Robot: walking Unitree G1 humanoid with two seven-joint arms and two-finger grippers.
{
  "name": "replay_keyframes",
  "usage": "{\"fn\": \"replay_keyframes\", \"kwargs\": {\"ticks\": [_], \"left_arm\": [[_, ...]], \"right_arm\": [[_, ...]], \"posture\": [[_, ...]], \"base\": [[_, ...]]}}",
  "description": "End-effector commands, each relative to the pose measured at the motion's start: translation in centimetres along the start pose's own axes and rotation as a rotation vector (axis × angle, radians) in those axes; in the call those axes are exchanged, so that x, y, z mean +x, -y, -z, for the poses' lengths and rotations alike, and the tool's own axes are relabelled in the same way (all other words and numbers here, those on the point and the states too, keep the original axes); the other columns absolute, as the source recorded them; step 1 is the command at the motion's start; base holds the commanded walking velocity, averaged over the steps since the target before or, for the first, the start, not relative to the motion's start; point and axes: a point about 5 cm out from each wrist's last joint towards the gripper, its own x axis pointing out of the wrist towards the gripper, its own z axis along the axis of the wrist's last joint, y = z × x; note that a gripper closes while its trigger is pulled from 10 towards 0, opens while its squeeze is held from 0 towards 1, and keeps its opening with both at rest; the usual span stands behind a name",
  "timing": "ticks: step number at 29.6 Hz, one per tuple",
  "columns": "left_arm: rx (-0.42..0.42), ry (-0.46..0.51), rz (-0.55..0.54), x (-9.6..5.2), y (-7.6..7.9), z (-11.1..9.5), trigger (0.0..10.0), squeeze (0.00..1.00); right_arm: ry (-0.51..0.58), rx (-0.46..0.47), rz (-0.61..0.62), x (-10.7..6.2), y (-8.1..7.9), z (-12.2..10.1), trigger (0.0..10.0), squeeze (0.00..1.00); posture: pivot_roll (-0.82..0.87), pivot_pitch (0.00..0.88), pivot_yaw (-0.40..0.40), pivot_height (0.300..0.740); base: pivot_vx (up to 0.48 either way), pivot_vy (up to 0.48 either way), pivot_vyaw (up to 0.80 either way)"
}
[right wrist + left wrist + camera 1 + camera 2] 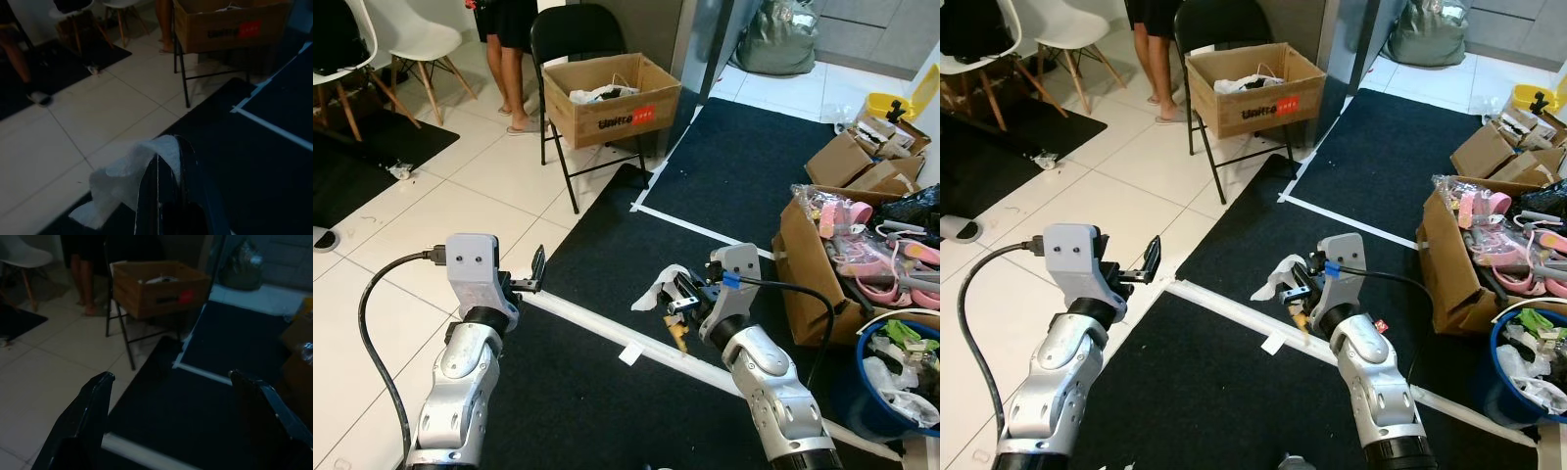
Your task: Picking trash to rubbish bin
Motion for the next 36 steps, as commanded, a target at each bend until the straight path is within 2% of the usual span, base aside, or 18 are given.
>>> {"fn": "replay_keyframes", "kwargs": {"ticks": [1, 15, 31, 36], "left_arm": [[0.001, -0.012, -0.013, -0.4, -0.3, 0.4, 10.0, 0.0], [0.002, -0.027, -0.019, -0.5, -0.3, 0.6, 10.0, 0.0], [0.0, -0.033, -0.009, -0.6, -0.2, 0.7, 10.0, 0.0], [0.0, -0.032, -0.009, -0.6, -0.2, 0.7, 10.0, 0.0]], "right_arm": [[-0.014, 0.004, -0.003, -0.1, -0.1, 0.5, 10.0, 0.0], [-0.027, 0.009, -0.011, -0.1, -0.2, 0.9, 10.0, 0.0], [-0.047, 0.011, -0.014, -0.2, -0.2, 1.5, 10.0, 0.0], [-0.051, 0.009, -0.014, -0.2, -0.3, 1.7, 10.0, 0.0]], "posture": [[0.03, 0.118, -0.019, 0.74], [0.03, 0.125, -0.023, 0.74], [0.03, 0.126, -0.024, 0.74], [0.04, 0.126, -0.025, 0.74]], "base": [[0.315, 0.0, 0.0], [0.332, 0.0, 0.0], [0.334, 0.0, -0.65], [0.335, 0.0, -0.08]]}}
